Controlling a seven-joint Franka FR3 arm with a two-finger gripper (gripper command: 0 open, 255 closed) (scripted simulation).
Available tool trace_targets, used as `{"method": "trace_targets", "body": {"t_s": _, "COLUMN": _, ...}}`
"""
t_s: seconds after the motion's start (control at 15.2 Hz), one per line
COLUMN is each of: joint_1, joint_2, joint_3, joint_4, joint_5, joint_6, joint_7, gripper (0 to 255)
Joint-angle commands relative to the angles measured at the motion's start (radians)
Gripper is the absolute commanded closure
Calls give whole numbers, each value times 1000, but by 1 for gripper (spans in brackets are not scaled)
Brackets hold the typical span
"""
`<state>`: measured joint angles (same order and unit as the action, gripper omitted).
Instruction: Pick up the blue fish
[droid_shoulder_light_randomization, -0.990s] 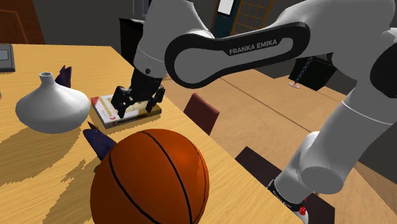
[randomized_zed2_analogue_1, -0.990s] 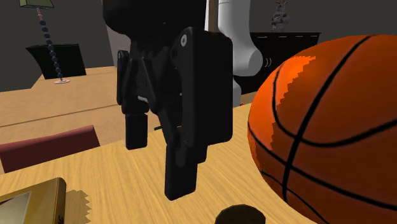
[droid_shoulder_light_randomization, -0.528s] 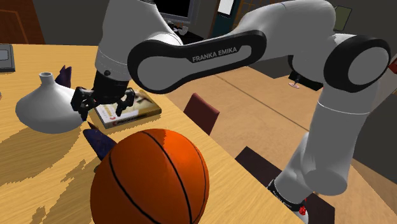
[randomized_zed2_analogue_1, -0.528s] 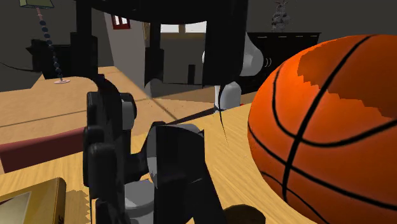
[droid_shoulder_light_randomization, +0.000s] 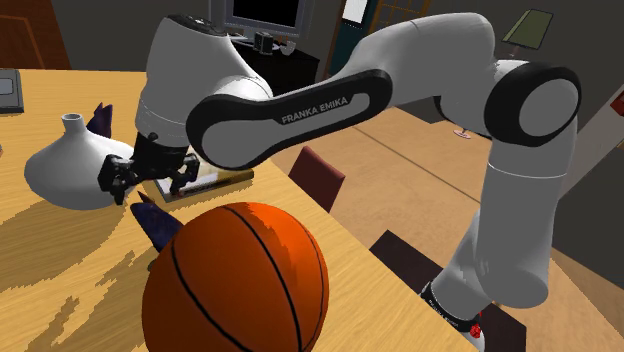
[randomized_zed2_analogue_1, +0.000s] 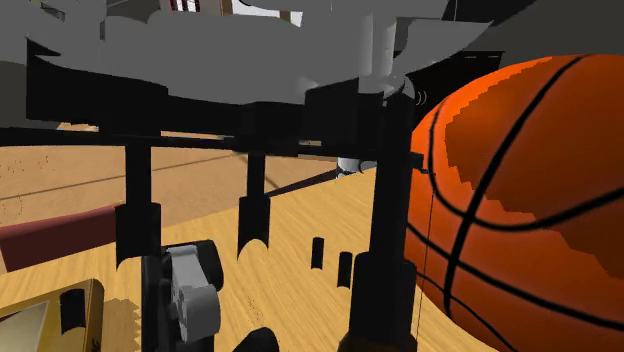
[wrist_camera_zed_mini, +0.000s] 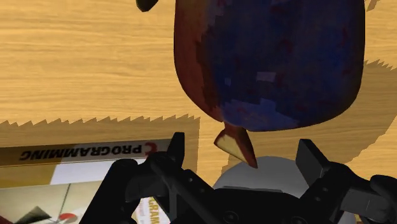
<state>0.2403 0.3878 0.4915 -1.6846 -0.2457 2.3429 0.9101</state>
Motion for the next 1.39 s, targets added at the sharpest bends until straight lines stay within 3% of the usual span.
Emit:
{"method": "trace_targets", "body": {"t_s": 0.0, "joint_1": 1, "joint_2": 8, "joint_3": -3, "joint_4": -10, "joint_5": -6, "joint_6": 18, "joint_7": 3, "gripper": 0}}
{"method": "trace_targets", "body": {"t_s": 0.13, "joint_1": 1, "joint_2": 8, "joint_3": -3, "joint_4": -10, "joint_5": -6, "joint_6": 18, "joint_7": 3, "gripper": 0}}
{"method": "trace_targets", "body": {"t_s": 0.2, "joint_1": 1, "joint_2": 7, "joint_3": -3, "joint_4": -11, "joint_5": -5, "joint_6": 18, "joint_7": 3, "gripper": 255}}
{"method": "trace_targets", "body": {"t_s": 0.79, "joint_1": 1, "joint_2": 8, "joint_3": -3, "joint_4": -10, "joint_5": -6, "joint_6": 18, "joint_7": 3, "gripper": 255}}
{"method": "trace_targets", "body": {"t_s": 1.32, "joint_1": -5, "joint_2": -25, "joint_3": 11, "joint_4": 53, "joint_5": 22, "joint_6": -75, "joint_7": -17, "gripper": 255}}
